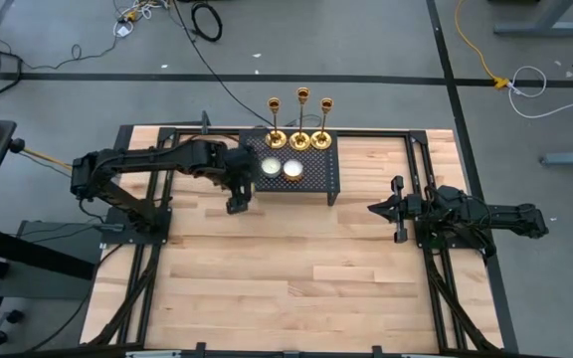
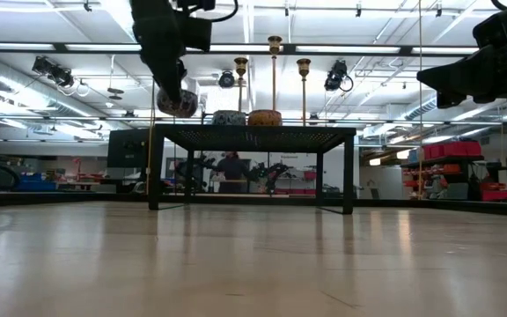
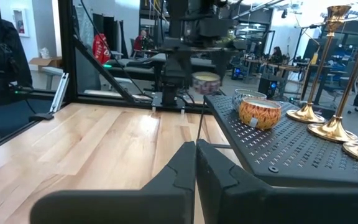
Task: Pick & Place candle stick holders
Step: Put the red scented candle on the shelf
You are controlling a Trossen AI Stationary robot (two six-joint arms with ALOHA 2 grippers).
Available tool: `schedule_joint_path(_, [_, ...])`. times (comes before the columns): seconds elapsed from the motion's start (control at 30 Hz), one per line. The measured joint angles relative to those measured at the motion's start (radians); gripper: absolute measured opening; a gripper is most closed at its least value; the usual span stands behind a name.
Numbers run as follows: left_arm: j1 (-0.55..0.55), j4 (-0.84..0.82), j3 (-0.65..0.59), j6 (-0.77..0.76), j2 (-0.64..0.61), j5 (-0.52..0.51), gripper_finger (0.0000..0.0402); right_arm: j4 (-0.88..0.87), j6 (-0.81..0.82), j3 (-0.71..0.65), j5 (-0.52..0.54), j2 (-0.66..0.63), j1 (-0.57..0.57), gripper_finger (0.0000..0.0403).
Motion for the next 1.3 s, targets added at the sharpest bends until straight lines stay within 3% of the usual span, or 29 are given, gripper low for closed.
schedule_joint_path(0.27, [0.085,0.036,0.000,0.089,0.000,-0.124,0.0314,-0.001,0.000,0.000,0.000,0.000,0.000,0.0013])
schedule_joint_path(0.63, [0.162,0.125,0.000,0.103,0.010,-0.033,0.0314,-0.001,0.000,0.000,0.000,0.000,0.000,0.0013])
schedule_joint_path(1.3, [0.173,0.188,-0.048,0.096,0.037,-0.027,0.0314,-0.001,0.000,0.000,0.000,0.000,0.000,0.0013])
